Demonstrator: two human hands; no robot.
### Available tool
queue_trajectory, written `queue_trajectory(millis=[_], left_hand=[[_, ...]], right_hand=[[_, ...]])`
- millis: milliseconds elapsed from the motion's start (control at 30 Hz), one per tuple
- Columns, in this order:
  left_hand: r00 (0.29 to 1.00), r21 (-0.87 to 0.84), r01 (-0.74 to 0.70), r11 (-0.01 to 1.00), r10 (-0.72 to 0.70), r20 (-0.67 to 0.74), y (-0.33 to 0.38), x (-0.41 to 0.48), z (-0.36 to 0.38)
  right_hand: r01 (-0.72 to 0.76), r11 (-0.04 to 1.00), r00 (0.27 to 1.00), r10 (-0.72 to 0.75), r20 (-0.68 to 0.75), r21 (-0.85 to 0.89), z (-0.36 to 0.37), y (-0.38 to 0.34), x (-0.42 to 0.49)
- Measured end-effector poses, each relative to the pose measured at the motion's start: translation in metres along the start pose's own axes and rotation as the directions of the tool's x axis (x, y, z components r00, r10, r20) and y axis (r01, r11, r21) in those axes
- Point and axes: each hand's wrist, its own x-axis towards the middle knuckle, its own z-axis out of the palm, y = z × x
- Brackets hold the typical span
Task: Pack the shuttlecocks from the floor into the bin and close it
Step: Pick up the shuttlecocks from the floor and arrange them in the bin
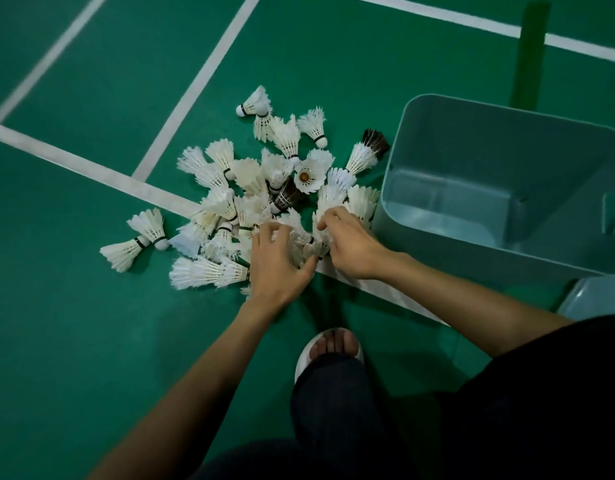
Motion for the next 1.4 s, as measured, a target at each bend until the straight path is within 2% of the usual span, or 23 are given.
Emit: queue_trajectory(millis=[67, 200, 300, 433, 567, 667, 767, 833, 933, 1000, 1033, 1133, 1267, 1333, 1400], left_hand=[[0.998, -0.040, 0.013, 0.999, -0.015, -0.066, 0.001, 0.003, 0.004], [0.979, -0.298, 0.134, 0.945, -0.173, -0.108, -0.002, 0.007, -0.002], [0.960, -0.455, 0.221, 0.863, -0.275, -0.055, -0.002, 0.002, -0.010], [0.931, -0.562, 0.326, 0.760, -0.360, 0.053, -0.003, 0.005, -0.020], [0.906, -0.730, 0.369, 0.575, -0.398, 0.145, 0.008, 0.011, -0.036], [0.907, -0.772, 0.359, 0.524, -0.392, 0.155, 0.020, 0.011, -0.051], [0.905, -0.824, 0.345, 0.449, -0.391, 0.165, 0.026, 0.013, -0.069], [0.901, -0.877, 0.361, 0.317, -0.362, 0.240, 0.028, 0.016, -0.082], [0.883, -0.900, 0.431, 0.066, -0.235, 0.406, 0.040, 0.017, -0.105], [0.895, -0.907, 0.419, -0.038, -0.153, 0.419, 0.056, 0.020, -0.122], [0.908, -0.914, 0.401, -0.058, -0.102, 0.405, 0.067, 0.022, -0.130], [0.911, -0.920, 0.392, -0.003, 0.137, 0.388, 0.107, 0.037, -0.147], [0.868, -0.907, 0.420, 0.040, 0.273, 0.414, 0.163, 0.064, -0.132], [0.829, -0.892, 0.430, 0.141, 0.330, 0.452, 0.190, 0.075, -0.115], [0.790, -0.869, 0.400, 0.290, 0.372, 0.488, 0.214, 0.085, -0.096]], right_hand=[[0.007, 1.000, 0.997, -0.008, -0.079, -0.013, 0.002, 0.002, 0.006], [-0.043, 0.999, 0.982, 0.037, -0.188, -0.026, 0.005, 0.005, 0.013], [-0.047, 0.988, 0.985, 0.022, -0.173, -0.146, 0.009, 0.007, 0.014], [-0.048, 0.992, 0.970, 0.019, -0.243, -0.114, 0.009, 0.006, 0.011], [0.057, 0.996, 0.969, -0.073, -0.235, -0.073, 0.005, 0.001, 0.002], [0.116, 0.993, 0.971, -0.106, -0.212, 0.032, -0.003, -0.006, -0.005], [0.128, 0.956, 0.981, -0.082, -0.178, 0.263, -0.017, -0.012, -0.013], [0.129, 0.908, 0.981, -0.057, -0.187, 0.398, -0.031, -0.017, -0.023], [0.152, 0.843, 0.977, -0.050, -0.207, 0.516, -0.055, -0.031, -0.044], [0.201, 0.814, 0.964, -0.067, -0.256, 0.545, -0.080, -0.040, -0.060], [0.230, 0.806, 0.954, -0.076, -0.290, 0.545, -0.095, -0.042, -0.068], [0.263, 0.809, 0.920, -0.047, -0.388, 0.526, -0.148, -0.033, -0.095], [0.182, 0.882, 0.830, 0.099, -0.549, 0.434, -0.201, 0.018, -0.126], [0.082, 0.896, 0.776, 0.217, -0.592, 0.436, -0.213, 0.052, -0.136], [-0.023, 0.902, 0.718, 0.315, -0.621, 0.431, -0.220, 0.083, -0.143]])
